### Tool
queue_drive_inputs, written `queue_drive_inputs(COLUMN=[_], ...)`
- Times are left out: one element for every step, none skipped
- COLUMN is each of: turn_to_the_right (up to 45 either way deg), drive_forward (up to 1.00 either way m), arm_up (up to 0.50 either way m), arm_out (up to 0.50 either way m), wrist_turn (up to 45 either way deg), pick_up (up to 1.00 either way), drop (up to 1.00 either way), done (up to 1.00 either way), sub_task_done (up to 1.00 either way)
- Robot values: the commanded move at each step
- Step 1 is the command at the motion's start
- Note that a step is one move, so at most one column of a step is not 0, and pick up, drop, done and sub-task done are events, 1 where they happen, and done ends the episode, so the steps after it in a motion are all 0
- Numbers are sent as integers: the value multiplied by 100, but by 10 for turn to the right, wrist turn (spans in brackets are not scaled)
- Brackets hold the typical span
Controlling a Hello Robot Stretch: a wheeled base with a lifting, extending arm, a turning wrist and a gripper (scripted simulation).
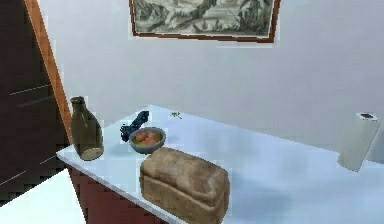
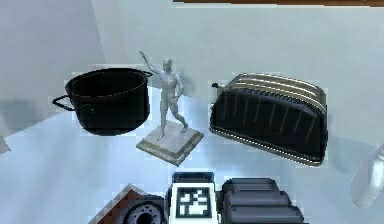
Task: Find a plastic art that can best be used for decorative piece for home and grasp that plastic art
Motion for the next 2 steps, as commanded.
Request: queue_drive_inputs(turn_to_the_right=[0,0], drive_forward=[0,0], arm_up=[0,0], arm_out=[20,0], wrist_turn=[0,450], pick_up=[0,0], drop=[0,0], done=[0,0], sub_task_done=[0,0])
